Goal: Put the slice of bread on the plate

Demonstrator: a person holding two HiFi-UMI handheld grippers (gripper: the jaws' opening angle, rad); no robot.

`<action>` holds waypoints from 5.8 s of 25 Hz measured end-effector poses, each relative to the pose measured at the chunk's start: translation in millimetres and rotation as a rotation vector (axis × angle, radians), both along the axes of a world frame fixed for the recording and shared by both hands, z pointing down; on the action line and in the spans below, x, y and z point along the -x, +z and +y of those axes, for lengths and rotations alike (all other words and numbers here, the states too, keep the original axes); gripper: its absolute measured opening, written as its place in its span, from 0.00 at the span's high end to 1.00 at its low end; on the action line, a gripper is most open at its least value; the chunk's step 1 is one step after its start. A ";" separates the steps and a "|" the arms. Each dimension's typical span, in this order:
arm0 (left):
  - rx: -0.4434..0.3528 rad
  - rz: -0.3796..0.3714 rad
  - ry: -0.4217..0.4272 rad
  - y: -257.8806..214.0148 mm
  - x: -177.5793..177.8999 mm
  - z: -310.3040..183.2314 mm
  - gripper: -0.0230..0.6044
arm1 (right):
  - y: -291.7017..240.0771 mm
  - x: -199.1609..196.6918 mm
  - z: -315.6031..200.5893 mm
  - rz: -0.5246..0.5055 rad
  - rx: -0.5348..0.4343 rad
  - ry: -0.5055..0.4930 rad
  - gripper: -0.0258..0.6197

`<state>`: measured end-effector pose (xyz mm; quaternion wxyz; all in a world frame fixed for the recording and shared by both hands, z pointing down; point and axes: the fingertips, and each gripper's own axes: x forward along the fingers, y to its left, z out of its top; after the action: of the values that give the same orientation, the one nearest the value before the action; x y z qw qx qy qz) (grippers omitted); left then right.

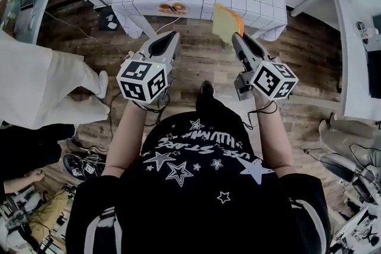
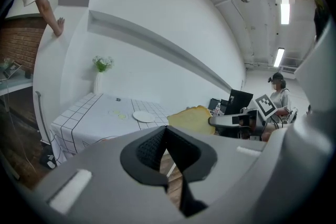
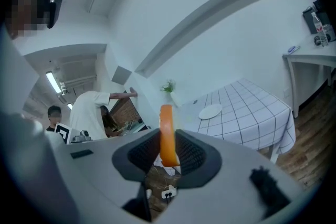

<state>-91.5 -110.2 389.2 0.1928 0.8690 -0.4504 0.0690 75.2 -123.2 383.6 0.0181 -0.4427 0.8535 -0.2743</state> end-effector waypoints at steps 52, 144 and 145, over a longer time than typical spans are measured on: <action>0.046 0.040 0.081 17.6 -24.1 -327.3 0.95 | 36.7 -26.3 -323.2 0.438 0.004 0.035 0.81; 0.073 0.008 0.036 34.3 -124.3 -157.7 0.95 | 33.3 -65.6 -125.2 0.855 -0.420 -0.354 0.91; 0.080 0.006 0.026 35.8 -125.3 -149.8 0.95 | 31.7 -66.9 -119.8 0.837 -0.426 -0.352 0.92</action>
<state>33.8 -260.0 425.0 0.2277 0.8666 -0.4354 0.0868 142.1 -243.0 415.3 -0.2826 -0.3508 0.8862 0.1083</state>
